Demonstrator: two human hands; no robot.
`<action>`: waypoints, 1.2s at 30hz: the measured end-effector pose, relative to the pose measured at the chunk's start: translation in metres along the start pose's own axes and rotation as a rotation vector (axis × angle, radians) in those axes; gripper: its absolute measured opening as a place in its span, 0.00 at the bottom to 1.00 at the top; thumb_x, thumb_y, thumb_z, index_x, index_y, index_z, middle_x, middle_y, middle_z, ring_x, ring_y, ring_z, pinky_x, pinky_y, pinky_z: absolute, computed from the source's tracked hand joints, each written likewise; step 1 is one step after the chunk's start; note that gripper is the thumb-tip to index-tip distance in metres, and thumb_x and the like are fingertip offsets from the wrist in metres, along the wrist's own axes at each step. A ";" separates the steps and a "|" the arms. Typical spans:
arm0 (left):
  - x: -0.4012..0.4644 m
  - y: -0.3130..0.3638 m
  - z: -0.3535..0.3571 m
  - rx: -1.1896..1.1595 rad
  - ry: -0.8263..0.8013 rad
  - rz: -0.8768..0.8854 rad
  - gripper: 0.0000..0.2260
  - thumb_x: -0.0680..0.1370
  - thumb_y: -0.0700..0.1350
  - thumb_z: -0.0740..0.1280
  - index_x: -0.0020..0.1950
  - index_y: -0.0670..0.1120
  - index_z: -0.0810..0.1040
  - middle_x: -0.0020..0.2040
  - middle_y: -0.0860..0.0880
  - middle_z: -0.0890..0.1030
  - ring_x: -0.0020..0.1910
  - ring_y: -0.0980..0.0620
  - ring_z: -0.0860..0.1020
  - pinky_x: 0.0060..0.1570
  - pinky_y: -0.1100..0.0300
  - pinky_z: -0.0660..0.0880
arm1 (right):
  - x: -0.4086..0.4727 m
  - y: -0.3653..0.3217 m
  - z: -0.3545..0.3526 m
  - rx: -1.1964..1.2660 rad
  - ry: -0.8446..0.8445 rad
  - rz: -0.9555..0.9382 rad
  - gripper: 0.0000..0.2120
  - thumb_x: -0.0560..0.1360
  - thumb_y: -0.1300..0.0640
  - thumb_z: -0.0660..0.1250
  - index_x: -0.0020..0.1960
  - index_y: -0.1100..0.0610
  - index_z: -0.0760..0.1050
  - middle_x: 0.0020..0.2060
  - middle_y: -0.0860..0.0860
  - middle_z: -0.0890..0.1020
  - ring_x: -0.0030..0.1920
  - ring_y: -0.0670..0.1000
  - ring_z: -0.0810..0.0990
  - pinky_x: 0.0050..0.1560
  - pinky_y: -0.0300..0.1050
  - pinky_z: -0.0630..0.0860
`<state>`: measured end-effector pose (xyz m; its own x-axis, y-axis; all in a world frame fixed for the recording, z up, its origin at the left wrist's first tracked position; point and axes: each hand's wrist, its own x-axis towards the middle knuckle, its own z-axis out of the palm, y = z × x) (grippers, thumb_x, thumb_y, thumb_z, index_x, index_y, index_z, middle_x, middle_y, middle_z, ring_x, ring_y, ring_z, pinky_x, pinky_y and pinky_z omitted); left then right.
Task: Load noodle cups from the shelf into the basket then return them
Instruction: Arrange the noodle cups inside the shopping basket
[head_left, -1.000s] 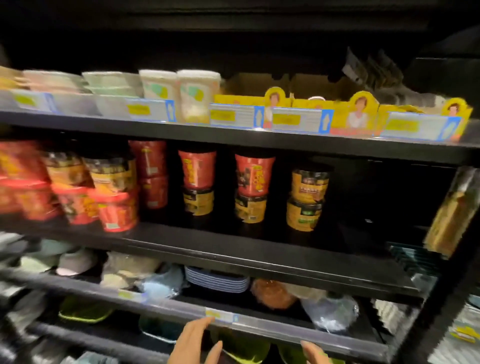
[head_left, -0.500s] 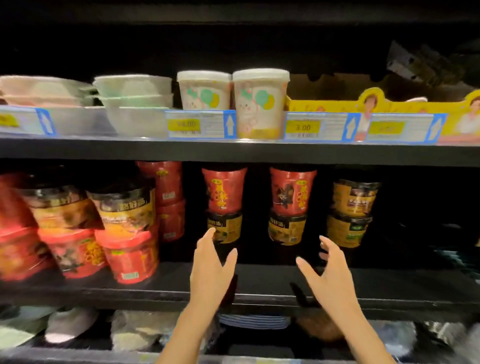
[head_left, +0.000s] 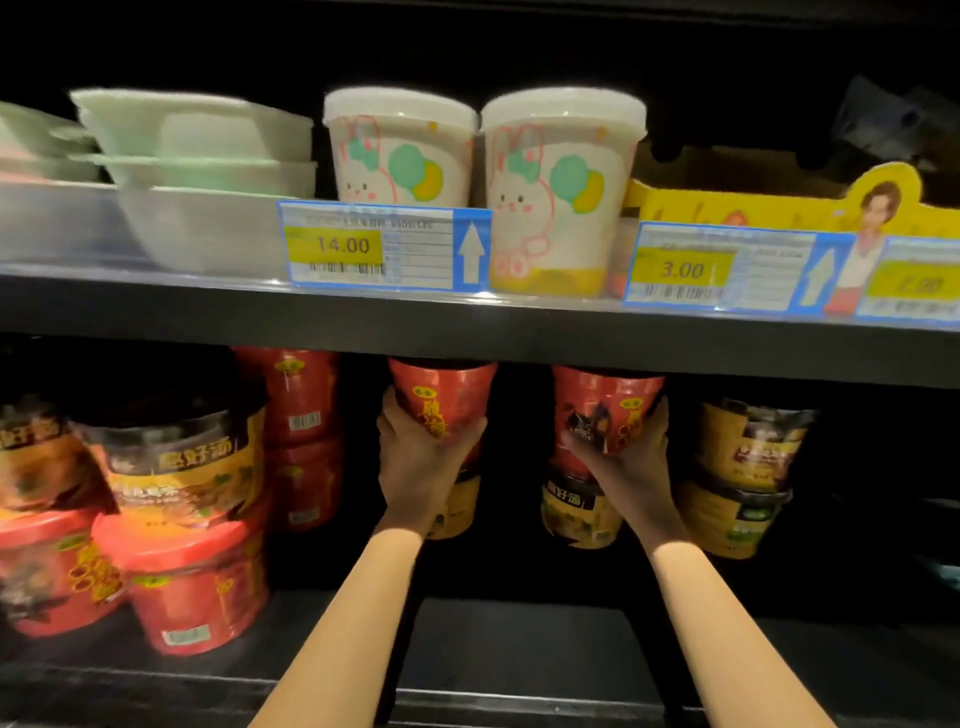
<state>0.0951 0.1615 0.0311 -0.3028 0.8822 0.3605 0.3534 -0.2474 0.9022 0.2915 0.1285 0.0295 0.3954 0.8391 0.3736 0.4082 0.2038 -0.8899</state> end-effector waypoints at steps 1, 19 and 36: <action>0.006 0.000 0.001 -0.002 0.008 -0.001 0.51 0.63 0.57 0.77 0.75 0.47 0.48 0.71 0.44 0.62 0.70 0.43 0.64 0.64 0.46 0.64 | 0.005 0.001 0.001 0.012 0.011 -0.025 0.61 0.60 0.44 0.77 0.77 0.51 0.38 0.74 0.55 0.57 0.73 0.58 0.59 0.70 0.57 0.60; -0.005 0.016 -0.027 -0.167 0.028 -0.030 0.46 0.66 0.51 0.77 0.75 0.48 0.52 0.65 0.47 0.72 0.62 0.46 0.72 0.56 0.56 0.68 | 0.005 -0.011 -0.014 0.247 0.025 0.000 0.47 0.65 0.48 0.76 0.75 0.48 0.51 0.66 0.49 0.71 0.65 0.53 0.71 0.66 0.51 0.67; -0.237 -0.080 -0.233 -0.170 0.163 -0.310 0.46 0.46 0.63 0.71 0.63 0.53 0.65 0.54 0.52 0.77 0.51 0.51 0.76 0.55 0.53 0.70 | -0.269 -0.034 0.041 0.660 -0.407 0.276 0.54 0.28 0.38 0.80 0.53 0.50 0.70 0.39 0.43 0.85 0.37 0.38 0.82 0.35 0.29 0.76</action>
<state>-0.0678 -0.1207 -0.0713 -0.5135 0.8539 0.0851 0.0753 -0.0539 0.9957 0.1379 -0.0836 -0.0515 0.0300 0.9937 0.1080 -0.2777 0.1121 -0.9541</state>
